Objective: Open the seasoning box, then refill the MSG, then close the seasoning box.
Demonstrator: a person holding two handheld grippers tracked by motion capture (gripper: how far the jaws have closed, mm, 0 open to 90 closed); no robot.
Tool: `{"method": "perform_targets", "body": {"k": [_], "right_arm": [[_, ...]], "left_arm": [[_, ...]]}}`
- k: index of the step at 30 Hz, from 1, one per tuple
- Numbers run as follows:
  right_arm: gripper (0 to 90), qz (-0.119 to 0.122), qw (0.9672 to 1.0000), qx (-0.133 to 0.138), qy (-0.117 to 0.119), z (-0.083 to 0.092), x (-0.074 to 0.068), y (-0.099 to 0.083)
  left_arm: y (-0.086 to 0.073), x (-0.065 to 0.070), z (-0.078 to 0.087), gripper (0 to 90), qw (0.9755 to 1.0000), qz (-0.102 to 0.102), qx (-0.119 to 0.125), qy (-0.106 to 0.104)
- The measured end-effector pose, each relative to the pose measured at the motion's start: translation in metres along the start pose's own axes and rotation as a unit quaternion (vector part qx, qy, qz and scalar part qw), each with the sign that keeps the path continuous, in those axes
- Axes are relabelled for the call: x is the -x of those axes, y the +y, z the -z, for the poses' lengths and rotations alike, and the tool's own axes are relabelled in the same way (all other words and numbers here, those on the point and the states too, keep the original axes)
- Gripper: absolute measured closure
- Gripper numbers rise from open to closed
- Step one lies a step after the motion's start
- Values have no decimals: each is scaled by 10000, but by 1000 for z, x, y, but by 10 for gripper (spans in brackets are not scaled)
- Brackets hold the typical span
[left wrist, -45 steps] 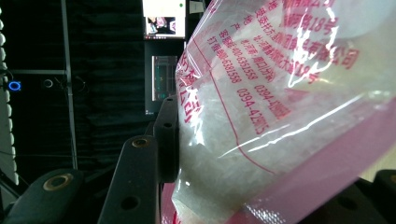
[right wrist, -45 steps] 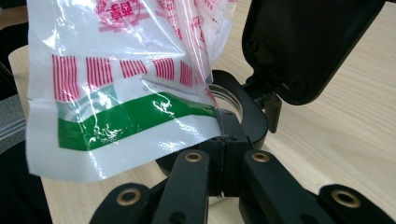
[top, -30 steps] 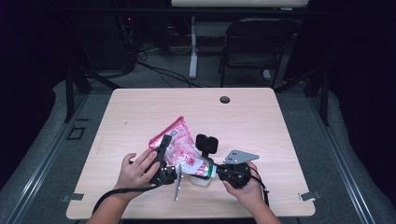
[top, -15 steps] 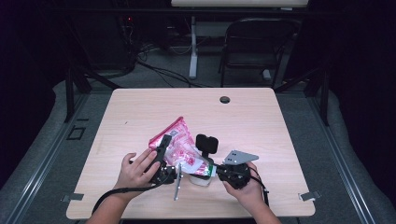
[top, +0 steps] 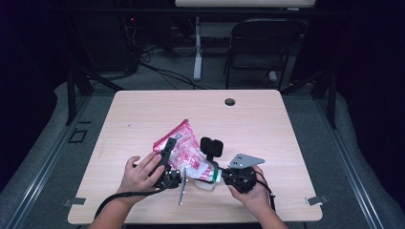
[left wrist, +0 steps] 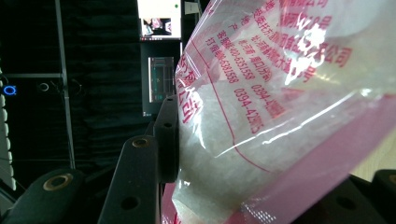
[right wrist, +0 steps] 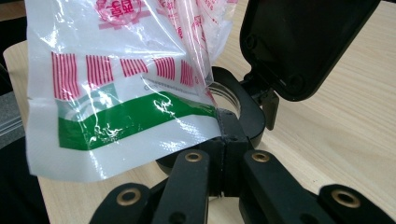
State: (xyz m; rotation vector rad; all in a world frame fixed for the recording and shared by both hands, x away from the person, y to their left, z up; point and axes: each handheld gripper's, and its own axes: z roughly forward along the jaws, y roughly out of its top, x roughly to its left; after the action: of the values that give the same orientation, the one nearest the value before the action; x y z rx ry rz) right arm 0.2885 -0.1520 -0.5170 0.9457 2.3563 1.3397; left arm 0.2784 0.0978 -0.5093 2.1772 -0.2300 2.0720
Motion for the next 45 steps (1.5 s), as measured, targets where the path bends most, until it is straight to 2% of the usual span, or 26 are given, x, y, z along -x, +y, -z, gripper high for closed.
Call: {"method": "perform_targets", "body": {"k": [13,15,16,27,45], "right_arm": [[900,-28,10000,-4,-8,-1,1,-1],[900,-32,10000,-16,-4,-1,1,-1],[900,-28,10000,-19,-9,-1,1,-1],[900,-36,10000,-14,-3,-2,2,-2],[900,-35,10000,-14,4,-1,1,-1]], "left_arm": [[2,0,0,628,10000,-84,7,-6],[2,1,1,628,10000,-28,-26,-52],[2,0,0,629,9999,-101,15,-12],[3,0,2,628,9998,-189,-15,33],[2,-1,2,627,9999,-164,-18,17]]}}
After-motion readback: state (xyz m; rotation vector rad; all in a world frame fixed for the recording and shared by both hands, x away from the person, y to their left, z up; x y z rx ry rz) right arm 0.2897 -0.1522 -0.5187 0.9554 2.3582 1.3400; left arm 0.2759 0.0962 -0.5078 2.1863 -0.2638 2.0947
